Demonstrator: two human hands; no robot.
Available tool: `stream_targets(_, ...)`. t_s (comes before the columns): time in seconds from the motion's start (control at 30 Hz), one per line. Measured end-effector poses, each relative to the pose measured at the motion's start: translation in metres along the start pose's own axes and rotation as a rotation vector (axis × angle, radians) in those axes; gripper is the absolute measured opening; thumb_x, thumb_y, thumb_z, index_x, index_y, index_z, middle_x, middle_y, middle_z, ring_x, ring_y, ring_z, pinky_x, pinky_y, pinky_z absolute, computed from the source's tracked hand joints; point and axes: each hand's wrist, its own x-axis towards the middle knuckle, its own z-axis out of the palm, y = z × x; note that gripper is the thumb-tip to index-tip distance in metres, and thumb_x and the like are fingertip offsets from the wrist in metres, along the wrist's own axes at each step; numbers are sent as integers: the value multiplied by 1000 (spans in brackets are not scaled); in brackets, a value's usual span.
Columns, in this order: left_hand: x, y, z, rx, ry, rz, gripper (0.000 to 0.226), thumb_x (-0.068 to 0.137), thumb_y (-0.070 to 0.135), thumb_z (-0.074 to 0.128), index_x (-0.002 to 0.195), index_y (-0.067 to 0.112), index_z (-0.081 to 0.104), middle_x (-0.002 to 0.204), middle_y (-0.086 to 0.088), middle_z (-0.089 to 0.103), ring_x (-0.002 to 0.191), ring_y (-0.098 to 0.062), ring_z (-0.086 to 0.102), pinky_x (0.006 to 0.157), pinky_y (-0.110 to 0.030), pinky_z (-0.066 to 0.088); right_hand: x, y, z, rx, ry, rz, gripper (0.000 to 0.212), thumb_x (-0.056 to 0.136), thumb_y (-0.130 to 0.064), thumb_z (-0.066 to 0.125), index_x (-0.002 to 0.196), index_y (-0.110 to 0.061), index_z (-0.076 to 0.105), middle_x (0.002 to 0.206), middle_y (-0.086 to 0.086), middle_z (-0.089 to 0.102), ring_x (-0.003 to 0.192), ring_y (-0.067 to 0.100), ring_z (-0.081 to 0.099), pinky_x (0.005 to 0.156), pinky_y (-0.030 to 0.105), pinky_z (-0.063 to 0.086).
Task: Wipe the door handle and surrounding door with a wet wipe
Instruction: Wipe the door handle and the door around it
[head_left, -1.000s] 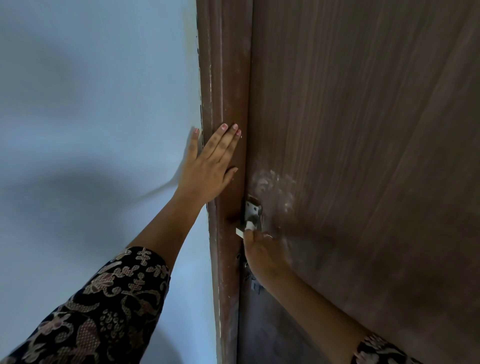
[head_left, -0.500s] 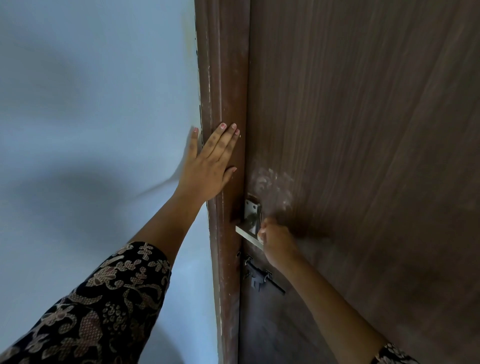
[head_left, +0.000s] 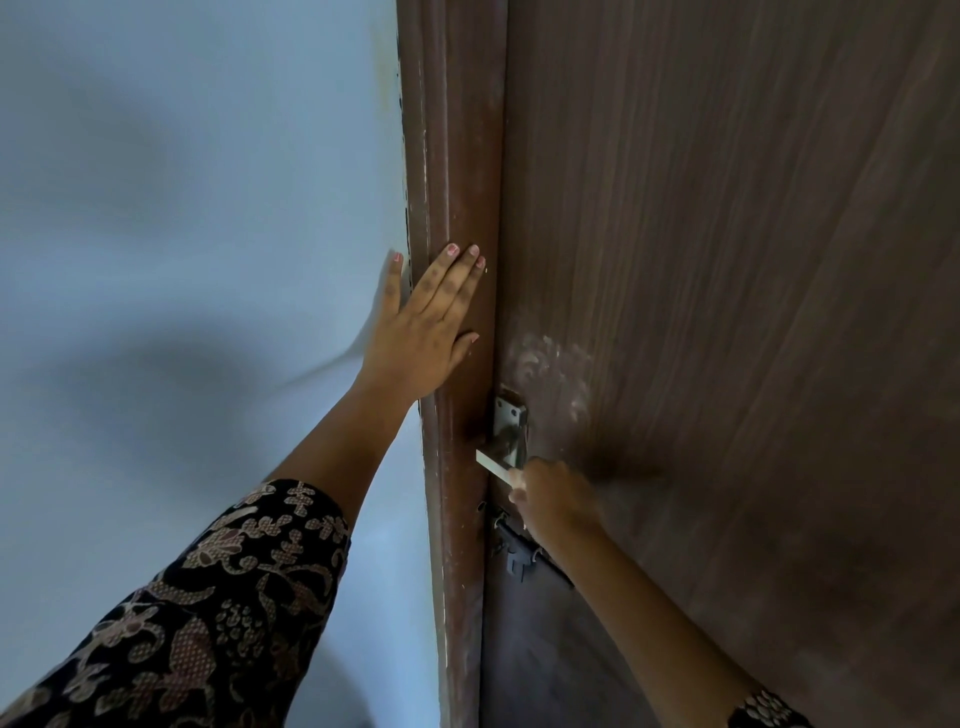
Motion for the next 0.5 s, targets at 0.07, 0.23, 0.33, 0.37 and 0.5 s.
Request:
stream_targets(0.07, 0, -1, 0, -3, 3, 4, 73, 96, 54, 29, 154, 14, 8, 162, -5, 13, 149, -22, 8, 115, -58, 6, -7, 6, 2, -8, 24, 22, 23, 93, -30, 57, 110, -14, 62, 107, 5, 70, 95, 17, 67, 69, 25, 54)
stream_targets(0.23, 0, -1, 1, -8, 10, 14, 73, 96, 54, 28, 154, 15, 9, 162, -5, 13, 149, -22, 9, 115, -58, 7, -14, 7, 5, -90, 86, -6, 18, 95, -24, 56, 108, -13, 60, 104, 3, 70, 92, 13, 68, 65, 18, 50)
stream_targets(0.33, 0, -2, 2, -11, 12, 13, 72, 96, 54, 27, 154, 15, 10, 162, -5, 14, 149, -22, 10, 115, -58, 8, -11, -7, 8, -241, 132, -68, 11, 91, -13, 59, 100, -8, 63, 96, 8, 72, 85, 17, 69, 69, 24, 56)
stream_targets(0.37, 0, -2, 1, -13, 10, 13, 72, 96, 54, 27, 154, 15, 10, 162, -5, 13, 149, -22, 10, 115, -58, 8, -9, -12, 7, -295, 175, -114, 10, 85, -12, 67, 93, -7, 67, 85, 9, 73, 75, 17, 70, 62, 25, 56)
stream_targets(0.5, 0, -1, -1, -18, -6, 11, 72, 96, 54, 28, 154, 15, 9, 162, -5, 12, 149, -21, 8, 115, -58, 7, -2, -18, 20, -496, 296, -306, 32, 58, -18, 89, 84, -6, 74, 71, 6, 72, 61, 16, 69, 53, 24, 53)
